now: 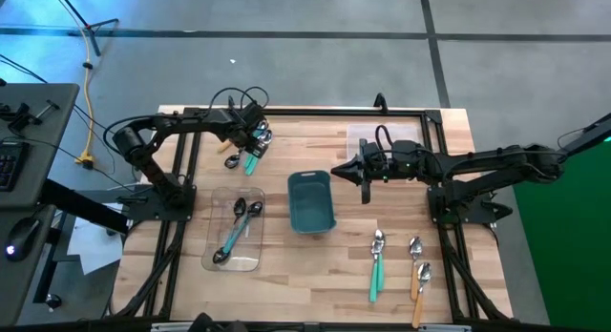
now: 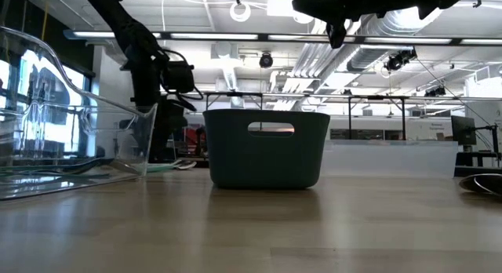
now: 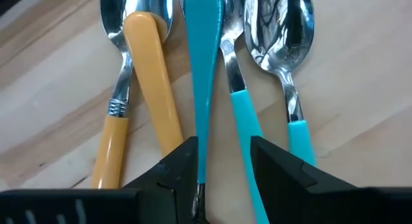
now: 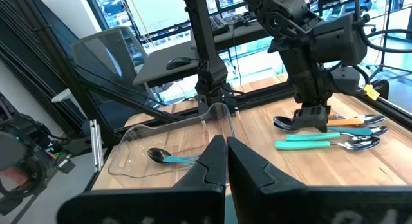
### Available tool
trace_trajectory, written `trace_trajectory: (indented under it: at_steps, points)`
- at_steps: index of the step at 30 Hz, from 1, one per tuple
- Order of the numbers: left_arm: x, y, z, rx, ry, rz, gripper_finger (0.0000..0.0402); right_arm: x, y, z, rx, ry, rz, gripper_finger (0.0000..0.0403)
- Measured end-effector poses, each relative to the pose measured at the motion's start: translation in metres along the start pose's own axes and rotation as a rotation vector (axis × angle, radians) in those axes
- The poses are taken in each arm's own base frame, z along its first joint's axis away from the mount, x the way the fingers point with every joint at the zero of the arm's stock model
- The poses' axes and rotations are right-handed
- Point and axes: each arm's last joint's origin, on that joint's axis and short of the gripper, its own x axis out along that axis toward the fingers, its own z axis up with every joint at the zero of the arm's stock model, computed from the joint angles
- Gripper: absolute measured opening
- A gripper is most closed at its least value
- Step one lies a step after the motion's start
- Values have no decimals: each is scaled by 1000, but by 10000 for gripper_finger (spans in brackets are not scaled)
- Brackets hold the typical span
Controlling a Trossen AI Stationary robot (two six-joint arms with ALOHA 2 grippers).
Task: Sort silverware by color (type)
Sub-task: Put the blue spoon into the transparent bin
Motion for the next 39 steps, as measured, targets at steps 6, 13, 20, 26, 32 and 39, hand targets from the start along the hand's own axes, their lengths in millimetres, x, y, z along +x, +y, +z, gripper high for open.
trace_trajectory:
  at_steps: [6,13,20,26,32,39]
  points:
    - [5,3,2,-2,5,3,130,0,0,0,0,0,-1,0]
    - [14,3,4,7,20,-11,102,0,-1,0,3,-5,-23,0]
    - [7,4,4,5,-9,-18,64,0,-1,0,0,-5,-22,0]
    - [1,4,5,27,-33,-23,61,0,-1,-1,1,7,-26,0]
    - [1,5,5,29,-35,-22,61,0,-1,-2,1,16,-28,0]
    - [2,12,7,26,-38,-13,61,0,-1,-2,1,16,-28,0]
